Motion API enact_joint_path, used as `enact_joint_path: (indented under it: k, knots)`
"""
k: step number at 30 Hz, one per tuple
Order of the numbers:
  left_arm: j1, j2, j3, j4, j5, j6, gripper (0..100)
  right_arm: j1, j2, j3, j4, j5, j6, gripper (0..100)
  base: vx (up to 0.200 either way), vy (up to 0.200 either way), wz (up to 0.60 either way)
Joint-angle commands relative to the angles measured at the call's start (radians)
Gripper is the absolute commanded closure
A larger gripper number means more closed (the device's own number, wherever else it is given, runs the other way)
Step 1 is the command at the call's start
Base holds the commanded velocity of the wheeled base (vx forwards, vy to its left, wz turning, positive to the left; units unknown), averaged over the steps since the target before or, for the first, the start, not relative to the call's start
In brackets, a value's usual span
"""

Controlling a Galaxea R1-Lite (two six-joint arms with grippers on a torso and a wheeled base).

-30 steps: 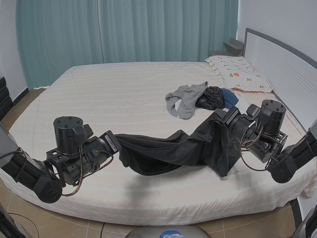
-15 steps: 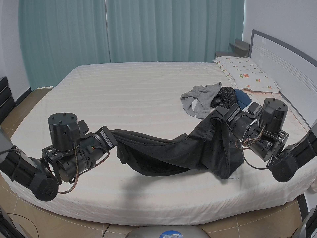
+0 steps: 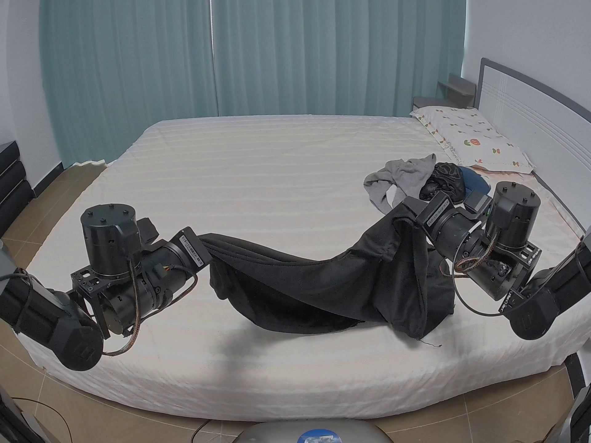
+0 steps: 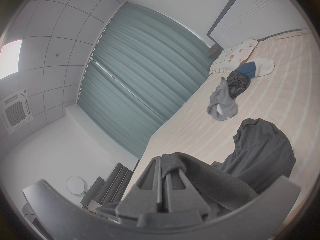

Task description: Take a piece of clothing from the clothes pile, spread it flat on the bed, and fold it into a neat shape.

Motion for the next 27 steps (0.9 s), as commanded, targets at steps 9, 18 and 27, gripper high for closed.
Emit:
enact_joint_path:
  k: [9,18,27]
  knots:
    - [0.019,-0.032,0.02,0.03,0.0,-0.001,100,-0.008,-0.027,-0.011,0.016,0.016,-0.007,100,0.0,0.111,0.0]
    - [-0.009,-0.061,0.065,0.032,0.0,-0.001,100,-0.013,-0.02,0.005,0.024,0.026,-0.013,100,0.0,0.0,0.0]
    - [-0.019,-0.11,0.121,0.032,0.0,0.0,100,-0.024,-0.122,0.108,0.033,0.023,-0.015,100,-0.022,0.0,0.0]
